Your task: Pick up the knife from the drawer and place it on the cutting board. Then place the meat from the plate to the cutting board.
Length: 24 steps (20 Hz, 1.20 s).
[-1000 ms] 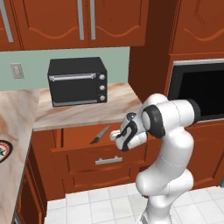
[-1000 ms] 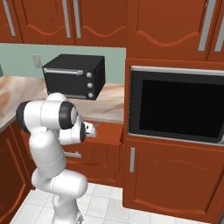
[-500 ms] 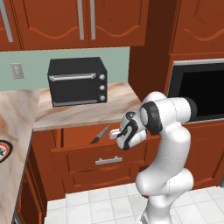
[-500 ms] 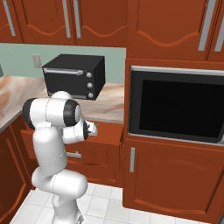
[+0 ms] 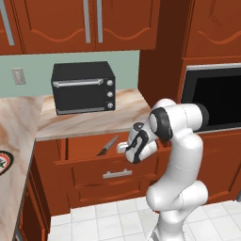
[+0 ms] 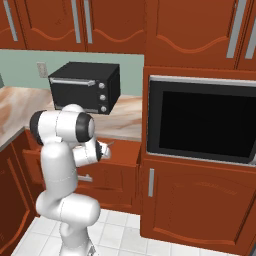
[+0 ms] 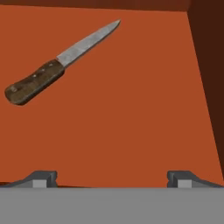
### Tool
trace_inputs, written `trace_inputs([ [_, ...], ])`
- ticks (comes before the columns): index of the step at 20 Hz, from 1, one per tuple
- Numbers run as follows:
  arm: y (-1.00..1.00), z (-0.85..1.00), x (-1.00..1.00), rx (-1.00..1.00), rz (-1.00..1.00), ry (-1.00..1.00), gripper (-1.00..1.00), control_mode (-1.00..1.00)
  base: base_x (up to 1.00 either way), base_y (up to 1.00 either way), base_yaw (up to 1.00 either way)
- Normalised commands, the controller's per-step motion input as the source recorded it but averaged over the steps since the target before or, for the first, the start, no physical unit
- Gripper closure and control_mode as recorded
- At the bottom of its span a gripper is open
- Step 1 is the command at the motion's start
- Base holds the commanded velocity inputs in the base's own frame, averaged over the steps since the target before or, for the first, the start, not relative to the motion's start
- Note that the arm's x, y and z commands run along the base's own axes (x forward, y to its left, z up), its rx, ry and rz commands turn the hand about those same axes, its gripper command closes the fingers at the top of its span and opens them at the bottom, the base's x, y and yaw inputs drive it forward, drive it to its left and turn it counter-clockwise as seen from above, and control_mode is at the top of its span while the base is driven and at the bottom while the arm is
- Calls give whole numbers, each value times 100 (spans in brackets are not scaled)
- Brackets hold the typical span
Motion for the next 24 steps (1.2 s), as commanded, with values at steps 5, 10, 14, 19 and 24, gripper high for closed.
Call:
trace_inputs([
  [5,0,-1,-2,1,-1,16,-100,-100,0,0,0],
  [10,0,0,-27,4,-4,17,-100,-100,0,0,0],
  [14,-8,0,-62,8,-12,19,-100,-100,0,0,0],
  [19,-16,0,-91,9,-16,12,-100,-100,0,0,0],
  [24,-20,6,-97,10,-14,8,-100,-100,0,0,0],
])
